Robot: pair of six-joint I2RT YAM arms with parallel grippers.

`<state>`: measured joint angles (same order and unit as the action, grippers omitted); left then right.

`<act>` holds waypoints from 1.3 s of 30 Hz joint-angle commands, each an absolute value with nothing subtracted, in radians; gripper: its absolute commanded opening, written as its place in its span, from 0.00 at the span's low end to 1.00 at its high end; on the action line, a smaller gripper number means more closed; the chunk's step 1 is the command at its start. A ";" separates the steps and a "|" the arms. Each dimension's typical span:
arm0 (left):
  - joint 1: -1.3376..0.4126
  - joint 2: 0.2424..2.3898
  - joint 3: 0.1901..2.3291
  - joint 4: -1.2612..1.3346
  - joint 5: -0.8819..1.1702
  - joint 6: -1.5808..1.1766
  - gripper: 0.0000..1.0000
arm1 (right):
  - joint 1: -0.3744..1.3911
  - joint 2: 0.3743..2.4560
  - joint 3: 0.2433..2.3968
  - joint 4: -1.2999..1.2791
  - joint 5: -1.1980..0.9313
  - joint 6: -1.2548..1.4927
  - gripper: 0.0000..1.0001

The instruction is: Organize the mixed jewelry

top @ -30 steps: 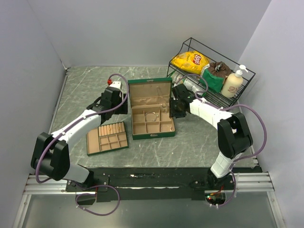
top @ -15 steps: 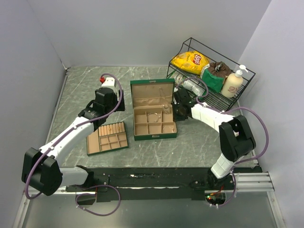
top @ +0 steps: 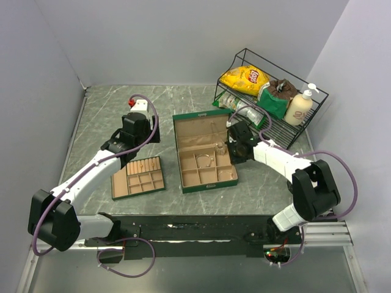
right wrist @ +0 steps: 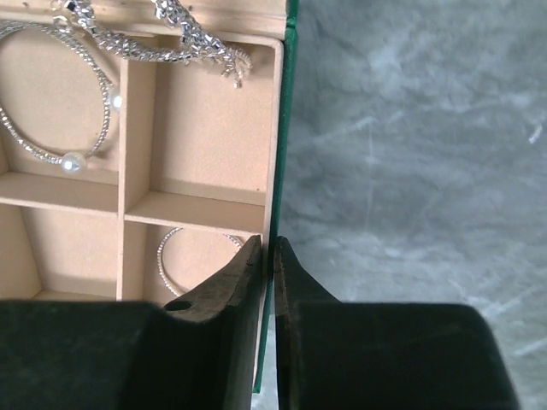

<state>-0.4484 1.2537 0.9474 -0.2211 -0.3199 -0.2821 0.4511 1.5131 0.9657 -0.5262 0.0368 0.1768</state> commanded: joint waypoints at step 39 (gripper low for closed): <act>-0.448 1.209 0.977 -0.261 -0.377 -0.318 0.96 | 0.546 1.173 0.851 -0.154 -0.067 0.853 0.70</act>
